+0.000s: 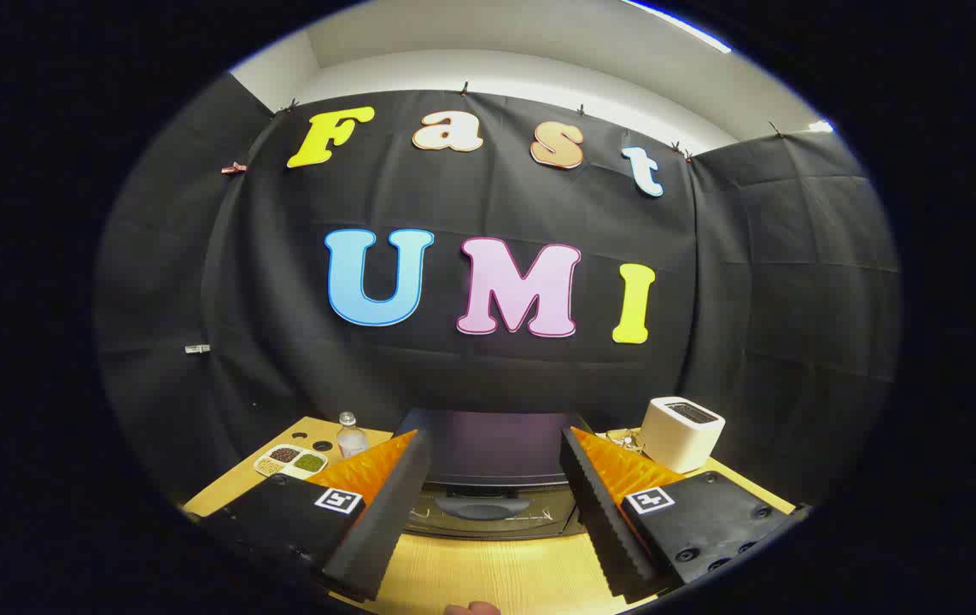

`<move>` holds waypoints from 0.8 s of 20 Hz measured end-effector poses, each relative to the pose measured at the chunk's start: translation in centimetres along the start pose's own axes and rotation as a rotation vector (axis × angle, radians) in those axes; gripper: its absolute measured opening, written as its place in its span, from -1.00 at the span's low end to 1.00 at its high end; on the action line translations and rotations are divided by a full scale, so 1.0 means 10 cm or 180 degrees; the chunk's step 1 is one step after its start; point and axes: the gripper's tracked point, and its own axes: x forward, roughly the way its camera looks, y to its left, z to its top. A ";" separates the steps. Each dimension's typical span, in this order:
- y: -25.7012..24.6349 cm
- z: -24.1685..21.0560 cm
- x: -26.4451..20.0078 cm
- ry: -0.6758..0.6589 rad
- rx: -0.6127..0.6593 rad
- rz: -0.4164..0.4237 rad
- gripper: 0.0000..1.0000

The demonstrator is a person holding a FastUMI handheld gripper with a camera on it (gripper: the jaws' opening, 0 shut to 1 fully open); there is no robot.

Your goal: Open the toaster oven, put the food inside, and close the toaster oven door.

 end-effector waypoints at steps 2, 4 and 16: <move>-0.01 -0.04 0.03 0.0009 0.0004 0.0016 0.91; -0.04 -0.11 0.09 0.0039 0.0023 0.0005 0.91; -0.10 -0.15 0.11 0.0060 0.0049 -0.0003 0.92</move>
